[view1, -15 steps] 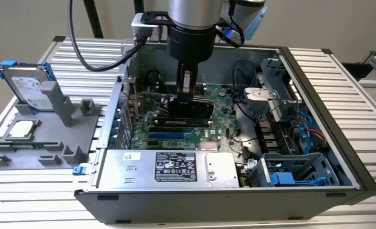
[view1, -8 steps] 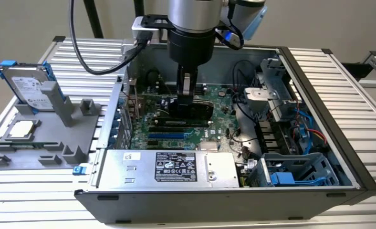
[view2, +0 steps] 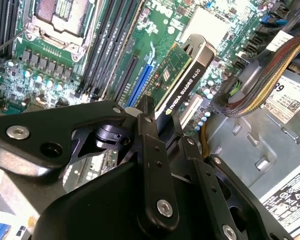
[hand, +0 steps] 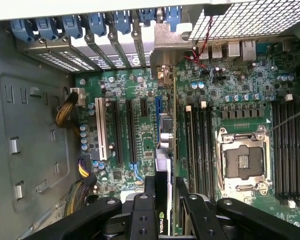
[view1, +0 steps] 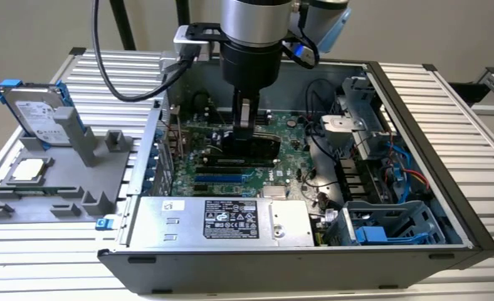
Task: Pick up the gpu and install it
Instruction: 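Insert the gpu into the slot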
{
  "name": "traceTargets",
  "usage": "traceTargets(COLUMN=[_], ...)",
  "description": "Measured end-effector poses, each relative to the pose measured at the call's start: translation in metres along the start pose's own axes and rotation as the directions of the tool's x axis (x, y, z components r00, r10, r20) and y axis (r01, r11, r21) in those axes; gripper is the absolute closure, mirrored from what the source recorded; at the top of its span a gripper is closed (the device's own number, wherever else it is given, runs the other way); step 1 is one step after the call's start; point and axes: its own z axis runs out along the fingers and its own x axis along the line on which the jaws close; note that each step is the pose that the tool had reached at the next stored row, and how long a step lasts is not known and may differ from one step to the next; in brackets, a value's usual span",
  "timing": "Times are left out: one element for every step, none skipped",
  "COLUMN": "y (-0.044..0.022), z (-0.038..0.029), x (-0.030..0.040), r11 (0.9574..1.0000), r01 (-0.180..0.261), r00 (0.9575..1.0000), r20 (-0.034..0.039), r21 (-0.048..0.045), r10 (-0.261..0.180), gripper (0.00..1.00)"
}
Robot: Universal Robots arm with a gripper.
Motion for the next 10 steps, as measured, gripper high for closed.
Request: traceTargets(y=[0.0,0.0,0.0,0.0,0.0,0.0,0.0,0.0,0.0,0.0], z=[0.0005,0.0009,0.0013,0.0018,0.0022,0.0027,0.0031,0.0035,0.004,0.0044], x=[0.0,0.0,0.0,0.0,0.0,0.0,0.0,0.0,0.0,0.0], r11=[1.0,1.0,1.0,1.0,1.0,1.0,1.0,1.0,1.0,1.0], r01=[0.0,0.0,0.0,0.0,0.0,0.0,0.0,0.0,0.0,0.0], r00=[1.0,1.0,1.0,1.0,1.0,1.0,1.0,1.0,1.0,1.0], r20=[0.0,0.0,-0.0001,0.0,0.0,0.0,0.0,0.0,0.0,-0.0001], r21=[0.0001,0.0002,0.0002,0.0002,0.0003,0.0003,0.0003,0.0003,0.0004,0.0003], r10=[0.0,0.0,0.0,0.0,0.0,0.0,0.0,0.0,0.0,0.0], gripper=[1.0,1.0,1.0,1.0,1.0,1.0,1.0,1.0,1.0,1.0])
